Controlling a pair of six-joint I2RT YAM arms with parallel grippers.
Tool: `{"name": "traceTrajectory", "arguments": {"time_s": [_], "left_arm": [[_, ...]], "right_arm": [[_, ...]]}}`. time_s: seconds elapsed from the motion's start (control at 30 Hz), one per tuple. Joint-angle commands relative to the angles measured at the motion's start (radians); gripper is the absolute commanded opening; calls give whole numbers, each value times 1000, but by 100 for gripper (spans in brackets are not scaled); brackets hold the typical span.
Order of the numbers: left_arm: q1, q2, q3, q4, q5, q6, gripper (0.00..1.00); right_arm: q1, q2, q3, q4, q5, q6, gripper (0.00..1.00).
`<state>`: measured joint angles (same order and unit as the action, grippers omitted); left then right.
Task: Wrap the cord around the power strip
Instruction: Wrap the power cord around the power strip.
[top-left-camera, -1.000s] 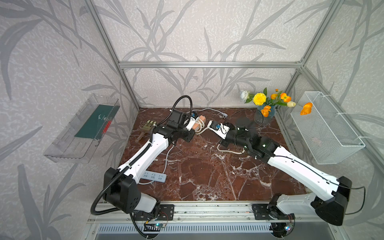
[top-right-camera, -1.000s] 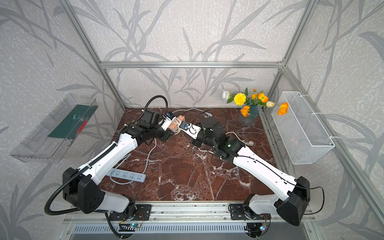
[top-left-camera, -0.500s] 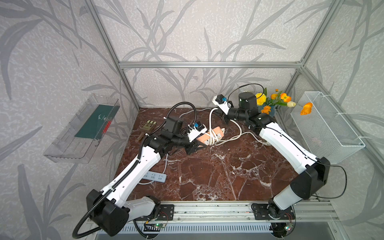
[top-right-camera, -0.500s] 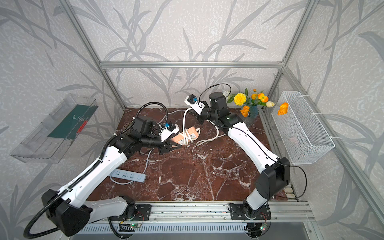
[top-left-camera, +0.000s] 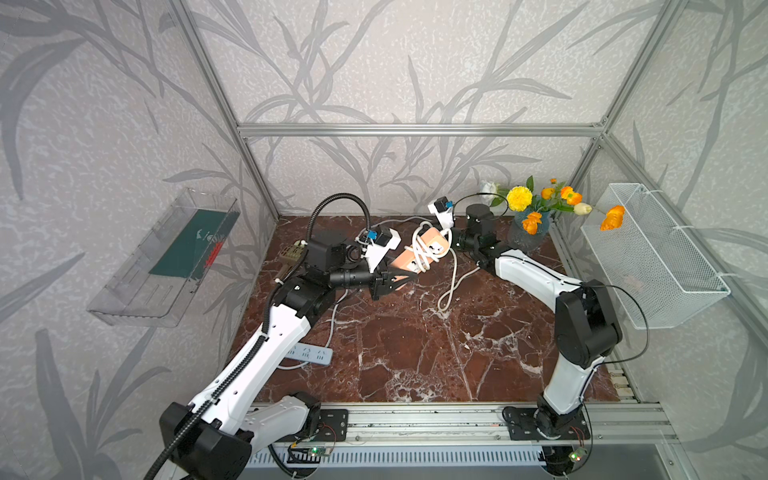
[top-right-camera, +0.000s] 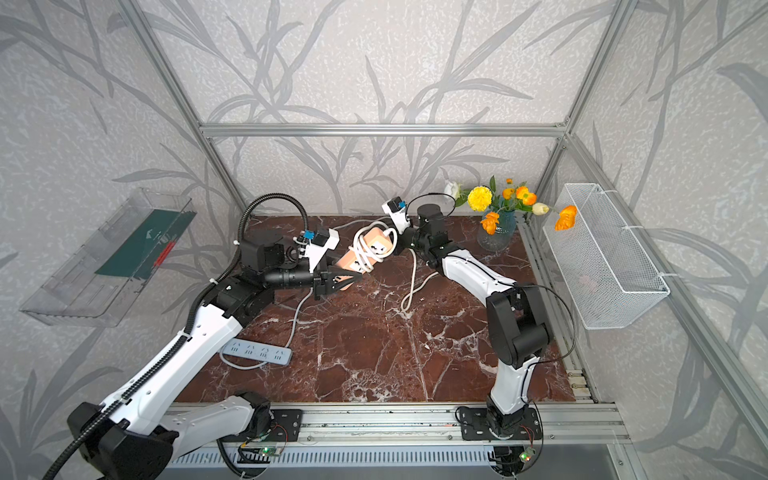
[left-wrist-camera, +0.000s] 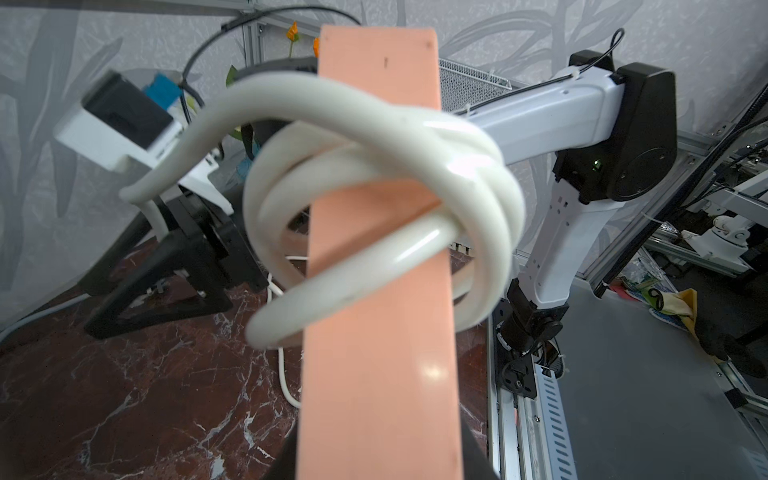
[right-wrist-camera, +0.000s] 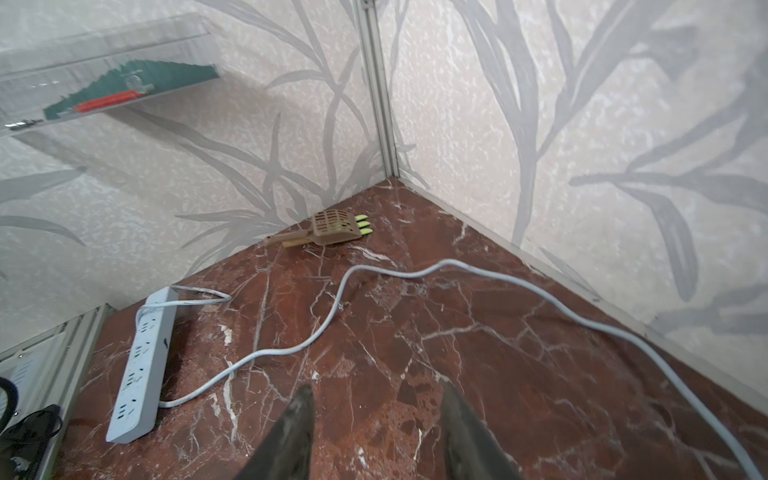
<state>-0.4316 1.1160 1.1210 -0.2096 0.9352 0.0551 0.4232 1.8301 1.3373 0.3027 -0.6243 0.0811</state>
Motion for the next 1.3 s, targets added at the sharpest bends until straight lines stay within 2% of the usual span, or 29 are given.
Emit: {"name": "traceTrajectory", "arguments": {"time_s": [0.0, 0.1, 0.2, 0.3, 0.37, 0.47, 0.53, 0.57, 0.63, 0.77, 0.9, 1.03, 1.13, 1.27], "left_arm": [[8, -51, 32, 147, 24, -2, 0], [19, -49, 40, 146, 1, -5, 0], [28, -42, 54, 130, -35, 3, 0], [40, -36, 62, 125, -88, 5, 0], [55, -29, 63, 141, -150, -20, 0], [93, -2, 82, 146, -223, -71, 0], [109, 27, 113, 84, -336, -62, 0], [113, 41, 129, 43, -396, -40, 0], [123, 79, 162, -49, -588, 11, 0], [192, 127, 152, -71, -770, -25, 0], [220, 205, 151, -125, -830, 9, 0], [212, 266, 118, -137, -871, 50, 0], [174, 320, 136, -209, -823, 96, 0], [97, 326, 123, -259, -697, 170, 0]], "right_arm": [[-1, 29, -59, 149, 77, 132, 56], [25, 25, -143, 187, 195, 137, 61], [40, 4, -222, 181, 314, 114, 62], [52, -25, -299, 174, 377, 105, 61], [79, -43, -341, 167, 401, 84, 53], [156, -80, -387, 119, 451, -3, 30], [212, -117, -422, 91, 489, -60, 17], [233, -147, -436, 76, 505, -82, 14], [283, -213, -464, 16, 538, -162, 9], [414, -313, -433, -212, 599, -394, 5], [540, -414, -349, -441, 630, -608, 3], [585, -500, -211, -558, 607, -694, 1], [587, -516, -101, -558, 605, -722, 0], [546, -476, 30, -524, 635, -798, 0]]}}
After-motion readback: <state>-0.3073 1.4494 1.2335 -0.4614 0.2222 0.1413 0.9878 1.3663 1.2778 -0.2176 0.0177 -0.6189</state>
